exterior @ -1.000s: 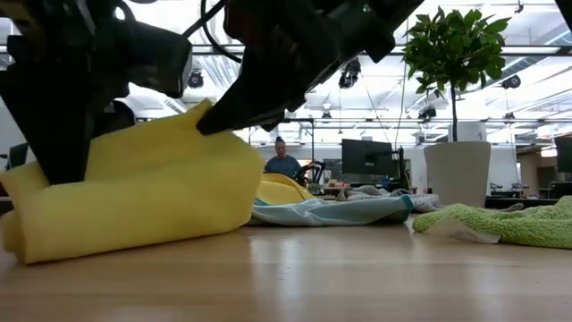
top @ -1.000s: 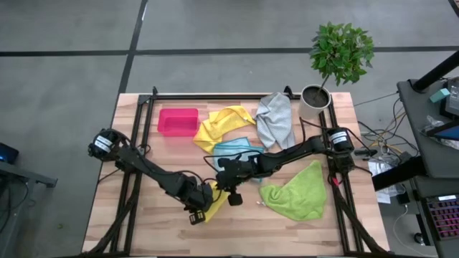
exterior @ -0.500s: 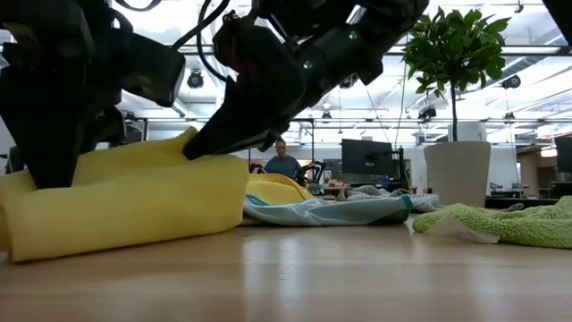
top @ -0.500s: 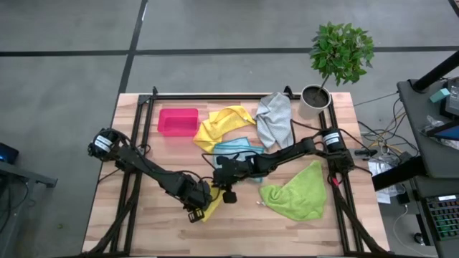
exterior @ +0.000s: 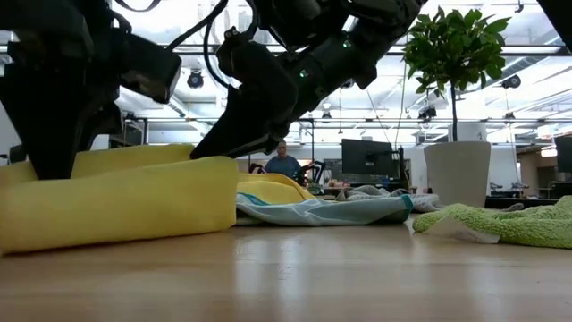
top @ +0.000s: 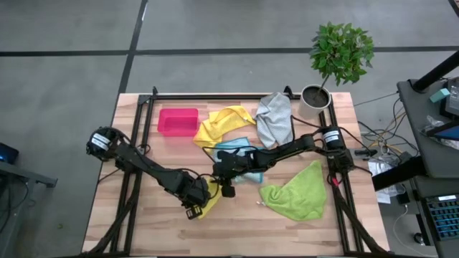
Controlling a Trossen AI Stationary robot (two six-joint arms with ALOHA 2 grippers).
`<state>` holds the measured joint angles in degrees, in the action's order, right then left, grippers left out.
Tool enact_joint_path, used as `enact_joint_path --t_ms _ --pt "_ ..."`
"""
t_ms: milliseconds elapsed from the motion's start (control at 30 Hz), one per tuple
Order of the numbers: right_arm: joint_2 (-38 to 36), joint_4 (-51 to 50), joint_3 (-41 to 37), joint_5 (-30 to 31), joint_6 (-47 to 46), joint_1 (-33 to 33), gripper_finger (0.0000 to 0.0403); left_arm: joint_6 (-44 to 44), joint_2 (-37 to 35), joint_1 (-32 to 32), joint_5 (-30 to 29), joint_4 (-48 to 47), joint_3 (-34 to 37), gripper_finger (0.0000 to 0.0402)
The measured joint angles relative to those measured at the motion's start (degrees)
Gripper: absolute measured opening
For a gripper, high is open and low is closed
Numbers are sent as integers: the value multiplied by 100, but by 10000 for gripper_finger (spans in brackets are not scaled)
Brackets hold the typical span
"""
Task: Fold microfiber towels
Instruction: Fold the bottom yellow microfiber cloth
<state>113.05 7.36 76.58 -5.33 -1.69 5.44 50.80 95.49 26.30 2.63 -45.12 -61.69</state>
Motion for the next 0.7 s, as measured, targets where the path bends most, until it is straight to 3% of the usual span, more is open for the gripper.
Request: enact_joint_path --t_ms 267,500,700 --pt "-8 -5 2 1 14 -12 78 110 -218 -11 -225 -120 0 85" --pt "-8 -18 2 -2 24 -11 65 139 -222 -11 -271 -197 13 156" --pt "-8 32 2 -6 28 -37 92 148 -260 -24 -273 -971 -4 203"
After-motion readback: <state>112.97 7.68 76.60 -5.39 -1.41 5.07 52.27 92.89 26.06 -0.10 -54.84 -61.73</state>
